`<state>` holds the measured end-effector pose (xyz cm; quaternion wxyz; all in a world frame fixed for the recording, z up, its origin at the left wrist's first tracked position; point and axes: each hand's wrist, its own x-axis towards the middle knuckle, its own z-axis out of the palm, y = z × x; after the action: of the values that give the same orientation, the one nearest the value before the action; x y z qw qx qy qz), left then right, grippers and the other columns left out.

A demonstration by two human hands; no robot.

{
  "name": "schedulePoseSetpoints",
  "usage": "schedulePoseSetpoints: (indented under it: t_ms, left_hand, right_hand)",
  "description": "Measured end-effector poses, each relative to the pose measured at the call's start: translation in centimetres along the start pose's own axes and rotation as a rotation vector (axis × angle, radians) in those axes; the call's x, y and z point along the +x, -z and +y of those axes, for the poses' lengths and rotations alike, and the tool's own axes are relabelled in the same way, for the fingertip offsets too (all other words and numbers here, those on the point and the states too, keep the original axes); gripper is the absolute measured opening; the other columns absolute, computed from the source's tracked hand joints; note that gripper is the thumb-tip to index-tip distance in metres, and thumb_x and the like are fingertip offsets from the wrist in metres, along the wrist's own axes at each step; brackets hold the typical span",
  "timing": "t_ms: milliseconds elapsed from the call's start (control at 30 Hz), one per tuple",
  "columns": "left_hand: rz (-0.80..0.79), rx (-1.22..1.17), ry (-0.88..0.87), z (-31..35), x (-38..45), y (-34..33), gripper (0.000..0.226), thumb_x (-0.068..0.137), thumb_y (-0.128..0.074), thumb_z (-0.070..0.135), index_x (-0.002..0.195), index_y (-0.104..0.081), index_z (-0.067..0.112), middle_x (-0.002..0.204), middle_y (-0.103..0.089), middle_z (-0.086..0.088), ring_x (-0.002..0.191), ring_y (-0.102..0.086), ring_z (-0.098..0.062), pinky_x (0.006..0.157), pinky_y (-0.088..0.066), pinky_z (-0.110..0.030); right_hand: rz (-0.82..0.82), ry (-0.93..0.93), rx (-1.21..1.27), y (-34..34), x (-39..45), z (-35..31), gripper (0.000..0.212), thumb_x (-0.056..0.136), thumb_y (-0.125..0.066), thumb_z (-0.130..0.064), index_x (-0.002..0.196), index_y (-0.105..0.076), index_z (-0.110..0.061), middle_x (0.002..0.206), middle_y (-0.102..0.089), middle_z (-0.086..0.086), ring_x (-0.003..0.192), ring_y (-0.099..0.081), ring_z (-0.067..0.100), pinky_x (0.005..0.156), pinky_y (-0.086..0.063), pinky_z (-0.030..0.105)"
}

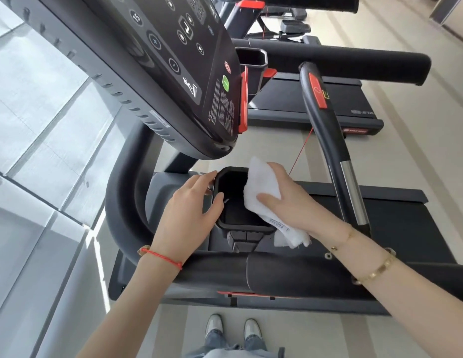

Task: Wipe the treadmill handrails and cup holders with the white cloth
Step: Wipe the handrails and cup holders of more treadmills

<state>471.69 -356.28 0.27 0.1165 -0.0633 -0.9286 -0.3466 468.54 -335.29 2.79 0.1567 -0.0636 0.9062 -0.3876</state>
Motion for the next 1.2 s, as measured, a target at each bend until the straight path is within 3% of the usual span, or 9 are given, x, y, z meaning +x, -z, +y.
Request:
schedulePoseSetpoints:
  t_ms: [200, 267, 400, 500, 667, 733, 867, 1100, 1200]
  left_hand:
    - [-0.004, 0.005, -0.021, -0.4, 0.1, -0.1, 0.044, 0.092, -0.058, 0.033, 0.135, -0.054, 0.02, 0.108, -0.062, 0.008, 0.087, -0.052, -0.001, 0.074, -0.034, 0.002]
    - [0.004, 0.002, -0.029, -0.5, 0.1, 0.0, 0.043, 0.094, -0.056, 0.032, 0.135, -0.055, 0.02, 0.109, -0.063, 0.008, 0.089, -0.054, -0.003, 0.077, -0.036, -0.003]
    - [0.031, -0.066, -0.04, -0.2, 0.1, 0.1, 0.038, 0.099, -0.048, 0.028, 0.133, -0.058, 0.015, 0.117, -0.065, 0.0, 0.103, -0.06, -0.012, 0.091, -0.048, -0.024]
    - [0.033, -0.073, -0.031, -0.1, 0.0, 0.2, 0.038, 0.1, -0.043, 0.029, 0.132, -0.058, 0.015, 0.124, -0.064, -0.001, 0.109, -0.06, -0.015, 0.095, -0.046, -0.023]
    - [0.011, -0.085, -0.004, 0.1, 0.0, 0.3, 0.037, 0.099, -0.047, 0.027, 0.133, -0.058, 0.017, 0.124, -0.064, 0.0, 0.105, -0.063, -0.015, 0.09, -0.045, -0.02]
    - [0.008, -0.067, -0.011, 0.0, 0.0, 0.3, 0.038, 0.099, -0.049, 0.027, 0.134, -0.057, 0.016, 0.121, -0.065, 0.001, 0.102, -0.063, -0.013, 0.088, -0.045, -0.019]
    - [-0.001, -0.063, -0.03, 0.1, 0.0, 0.4, 0.038, 0.098, -0.051, 0.025, 0.134, -0.056, 0.014, 0.114, -0.065, 0.001, 0.1, -0.062, -0.013, 0.089, -0.049, -0.024]
    - [-0.006, -0.062, -0.024, 0.0, 0.2, 0.2, 0.038, 0.096, -0.054, 0.022, 0.133, -0.056, 0.016, 0.113, -0.065, 0.002, 0.096, -0.06, -0.007, 0.083, -0.043, -0.016]
    - [-0.006, -0.057, -0.027, -0.1, 0.1, 0.2, 0.038, 0.095, -0.055, 0.023, 0.133, -0.056, 0.017, 0.112, -0.065, 0.002, 0.093, -0.058, -0.006, 0.081, -0.042, -0.012]
  right_hand:
    - [0.047, -0.044, 0.167, 1.6, -4.0, -0.1, 0.05, 0.098, -0.052, -0.032, 0.145, -0.034, -0.034, 0.122, -0.054, -0.017, 0.108, -0.054, 0.002, 0.08, -0.039, 0.017]
    - [0.061, 0.001, 0.063, 2.5, -5.3, -0.1, 0.05, 0.098, -0.049, -0.035, 0.145, -0.032, -0.04, 0.127, -0.054, -0.015, 0.112, -0.052, 0.006, 0.086, -0.039, 0.02]
    - [0.01, 0.22, -0.097, 1.9, -7.2, -1.0, 0.051, 0.1, -0.045, -0.031, 0.146, -0.028, -0.048, 0.141, -0.042, -0.025, 0.126, -0.036, -0.008, 0.098, -0.024, 0.001]
    - [-0.151, 0.322, -0.297, -0.3, -6.6, -1.8, 0.045, 0.103, -0.041, -0.03, 0.146, -0.032, -0.036, 0.151, -0.032, -0.019, 0.139, -0.02, -0.005, 0.111, -0.019, 0.016]
    - [-0.184, 0.394, -0.501, -1.9, -4.4, -2.8, 0.034, 0.103, -0.035, -0.037, 0.126, -0.05, -0.018, 0.116, -0.058, -0.004, 0.109, -0.05, 0.016, 0.095, -0.038, 0.035]
    - [-0.162, 0.441, -0.515, -1.1, -4.7, -2.0, 0.032, 0.102, -0.036, -0.037, 0.122, -0.053, -0.018, 0.111, -0.06, -0.004, 0.105, -0.051, 0.015, 0.092, -0.039, 0.034]
    - [-0.136, 0.499, -0.476, 1.4, -6.1, 0.0, 0.032, 0.1, -0.044, -0.032, 0.128, -0.055, -0.022, 0.116, -0.055, -0.007, 0.111, -0.044, 0.007, 0.094, -0.03, 0.012]
    - [-0.149, 0.43, -0.538, -2.4, -4.0, -3.1, 0.029, 0.102, -0.037, -0.037, 0.112, -0.054, -0.016, 0.096, -0.058, -0.006, 0.089, -0.053, 0.016, 0.075, -0.037, 0.03]
    - [-0.133, 0.448, -0.5, -1.7, -4.5, -2.5, 0.03, 0.102, -0.038, -0.037, 0.112, -0.055, -0.014, 0.094, -0.058, -0.004, 0.088, -0.052, 0.016, 0.078, -0.038, 0.031]
